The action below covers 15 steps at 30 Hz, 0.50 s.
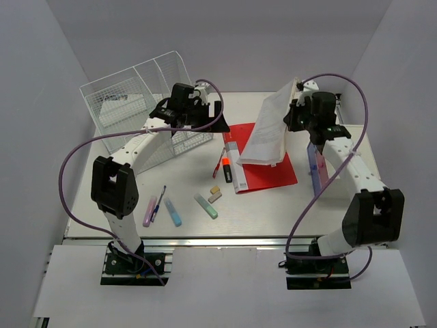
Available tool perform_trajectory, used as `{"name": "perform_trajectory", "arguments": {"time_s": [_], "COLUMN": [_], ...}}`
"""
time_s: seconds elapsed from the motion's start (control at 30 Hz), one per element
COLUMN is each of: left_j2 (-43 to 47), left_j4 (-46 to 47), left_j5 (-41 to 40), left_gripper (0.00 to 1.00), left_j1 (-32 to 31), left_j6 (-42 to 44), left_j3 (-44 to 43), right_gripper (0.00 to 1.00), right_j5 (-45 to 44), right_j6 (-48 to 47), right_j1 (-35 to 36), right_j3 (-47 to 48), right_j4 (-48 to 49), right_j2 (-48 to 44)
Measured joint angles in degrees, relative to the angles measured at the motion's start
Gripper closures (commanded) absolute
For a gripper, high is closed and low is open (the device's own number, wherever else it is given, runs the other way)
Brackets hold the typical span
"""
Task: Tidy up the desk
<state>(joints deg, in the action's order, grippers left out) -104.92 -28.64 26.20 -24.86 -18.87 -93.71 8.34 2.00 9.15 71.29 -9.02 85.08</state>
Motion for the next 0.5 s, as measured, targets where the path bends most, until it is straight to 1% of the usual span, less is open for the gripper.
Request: {"name": "perform_trajectory", "arguments": {"time_s": [0.13,0.23,0.4,0.5], "left_j2": [-0.7,-2.8,-6.5,-9.0], "left_j4": [2.2,2.9,5.3,6.0], "left_j5": [4.8,7.3,10.0,10.8], "left_gripper": [0.02,0.02,0.02,0.02], "left_j1": [0.0,0.0,0.0,-0.2], "left_j6": [0.5,0.4,-0.7,-1.2], "left_j3": [-0.4,-3.0,-11.6,-19.1], "right_gripper": [1.00,1.00,1.00,1.00], "right_j5": [6.3,12.5,22.6,25.4], "right_j6": [-5.8,-11.0,-17.6,-20.2], "right_j1": [0.3,1.0,1.9,2.8], "right_j3": [-7.5,-13.1,-14.1,-13.9], "right_j4": [2.1,2.9,2.8,2.4], "right_j2": [-6.4,-12.2,-18.1,-19.1]}}
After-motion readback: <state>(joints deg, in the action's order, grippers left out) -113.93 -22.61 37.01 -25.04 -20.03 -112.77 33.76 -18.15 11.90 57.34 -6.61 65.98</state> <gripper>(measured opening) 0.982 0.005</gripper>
